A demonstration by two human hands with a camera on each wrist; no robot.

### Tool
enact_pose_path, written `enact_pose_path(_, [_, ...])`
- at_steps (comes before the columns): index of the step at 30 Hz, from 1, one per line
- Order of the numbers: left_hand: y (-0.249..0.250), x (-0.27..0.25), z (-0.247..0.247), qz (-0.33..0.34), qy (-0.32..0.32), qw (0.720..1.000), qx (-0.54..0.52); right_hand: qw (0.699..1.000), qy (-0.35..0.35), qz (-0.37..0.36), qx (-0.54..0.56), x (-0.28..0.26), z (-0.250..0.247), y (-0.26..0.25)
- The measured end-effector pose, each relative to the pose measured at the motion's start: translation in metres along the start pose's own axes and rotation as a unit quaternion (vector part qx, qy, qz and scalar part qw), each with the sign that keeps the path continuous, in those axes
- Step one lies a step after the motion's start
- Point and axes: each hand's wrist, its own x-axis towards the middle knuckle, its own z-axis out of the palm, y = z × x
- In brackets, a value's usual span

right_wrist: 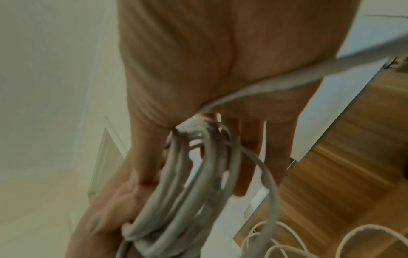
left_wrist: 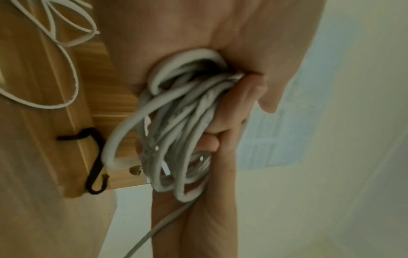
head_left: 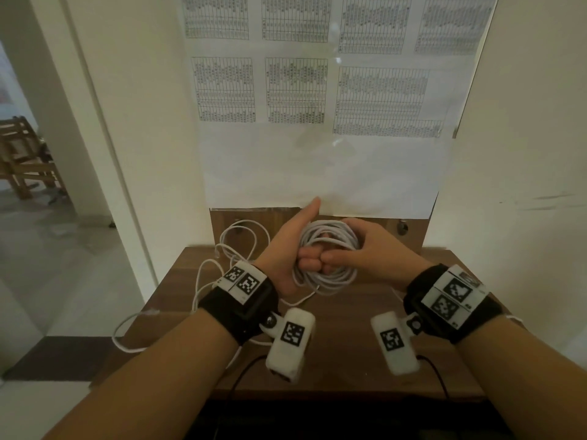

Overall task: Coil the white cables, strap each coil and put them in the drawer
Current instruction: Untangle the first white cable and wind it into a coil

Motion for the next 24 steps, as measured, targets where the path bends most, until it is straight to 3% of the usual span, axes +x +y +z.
enact_pose_path(3, [0.004,0.000,-0.002,-0.012,-0.012,1.000,-0.015,1.000,0.000,0.008,0.025,-0.002,0.003,0.002])
enact_pose_path(7, [0.000,0.004,-0.001,0.041,-0.007,0.998,-0.051,0.986,0.064,0.023,0.152,-0.004,0.007,-0.004])
enact_pose_path(11, [-0.011,0.004,0.002,0.090,0.002,0.991,-0.098,0.982,0.116,0.025,0.145,0.001,0.007,-0.009])
enact_pose_path(15, [-0.022,0.010,0.011,0.119,0.056,0.988,-0.086,0.976,0.165,0.025,0.139,0.004,0.011,-0.014])
enact_pose_path(20, [-0.025,0.014,0.015,0.117,0.148,0.981,-0.053,0.983,0.149,0.024,0.102,0.003,0.014,-0.013])
enact_pose_path(24, [-0.012,0.008,0.005,0.107,0.152,0.981,-0.045,0.997,0.049,0.016,0.053,-0.001,-0.003,-0.007])
